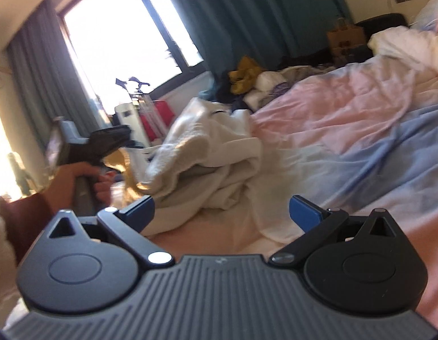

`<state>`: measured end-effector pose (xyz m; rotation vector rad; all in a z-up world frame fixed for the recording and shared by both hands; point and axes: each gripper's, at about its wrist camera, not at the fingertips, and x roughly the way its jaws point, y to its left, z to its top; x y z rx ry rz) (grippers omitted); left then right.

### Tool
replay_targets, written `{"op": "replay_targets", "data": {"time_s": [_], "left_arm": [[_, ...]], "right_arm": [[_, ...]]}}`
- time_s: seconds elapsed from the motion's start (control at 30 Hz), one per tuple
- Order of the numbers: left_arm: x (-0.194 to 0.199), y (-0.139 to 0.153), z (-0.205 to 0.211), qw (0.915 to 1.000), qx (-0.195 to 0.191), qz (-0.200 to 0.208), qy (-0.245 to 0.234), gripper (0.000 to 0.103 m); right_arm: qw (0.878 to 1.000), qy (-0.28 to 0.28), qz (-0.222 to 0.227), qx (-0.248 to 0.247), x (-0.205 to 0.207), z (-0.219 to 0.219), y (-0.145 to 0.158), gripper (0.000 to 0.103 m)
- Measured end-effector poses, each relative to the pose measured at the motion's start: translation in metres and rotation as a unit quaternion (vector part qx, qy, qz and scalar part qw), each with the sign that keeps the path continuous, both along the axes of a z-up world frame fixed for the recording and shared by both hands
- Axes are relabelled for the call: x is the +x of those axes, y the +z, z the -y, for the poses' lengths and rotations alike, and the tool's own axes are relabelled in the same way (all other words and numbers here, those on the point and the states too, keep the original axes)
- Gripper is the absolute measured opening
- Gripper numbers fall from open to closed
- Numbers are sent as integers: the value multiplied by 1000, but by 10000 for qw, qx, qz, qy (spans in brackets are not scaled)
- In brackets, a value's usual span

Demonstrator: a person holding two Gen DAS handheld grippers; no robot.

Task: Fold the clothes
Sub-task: 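Grasp the ribbed cuff of the cream sweatpants with the left gripper, then lift the cuff with the left gripper while the right gripper grasps the waistband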

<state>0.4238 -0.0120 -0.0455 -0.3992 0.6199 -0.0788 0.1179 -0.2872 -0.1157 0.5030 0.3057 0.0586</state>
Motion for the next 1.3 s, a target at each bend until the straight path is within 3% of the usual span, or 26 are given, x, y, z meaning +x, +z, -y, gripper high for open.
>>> {"op": "replay_targets", "data": {"time_s": [0.07,0.13,0.3,0.43,0.57,0.67,0.7,0.9,1.03,1.13,1.3], "left_arm": [[-3,7,0,10000,34,-63,15,26],[-17,19,-1,10000,13,16,88,19],[-80,58,-16,9988,-41,469,-108,16],[-152,75,-45,9973,-86,680,-273,16],[-215,60,-87,9980,-163,555,-269,16],[-248,34,-116,9988,-383,281,-131,16],[-255,26,-124,9990,-385,225,-100,17],[-260,-4,-153,9982,-585,93,-38,20],[-254,-17,-158,9982,-586,124,-78,29],[-252,-27,-168,9973,-728,91,-60,34],[-245,-37,-182,9943,-1067,-35,49,51]], "right_arm": [[9999,102,87,-23,1,-3,1,103],[9996,205,174,-46,2,-5,2,103],[9987,347,325,-190,-6,-12,10,103],[9975,425,437,366,-16,-3,16,103],[9901,607,436,1190,-21,8,16,103],[9811,1052,130,1621,-13,3,8,93],[9800,1110,46,1654,-10,2,6,83],[9747,1321,-406,1757,9,-8,-7,81],[9736,1455,-602,1653,25,-19,-14,80],[9684,1554,-799,1780,44,-27,-24,73],[9678,1684,-1076,1529,63,-44,-37,70]]}}
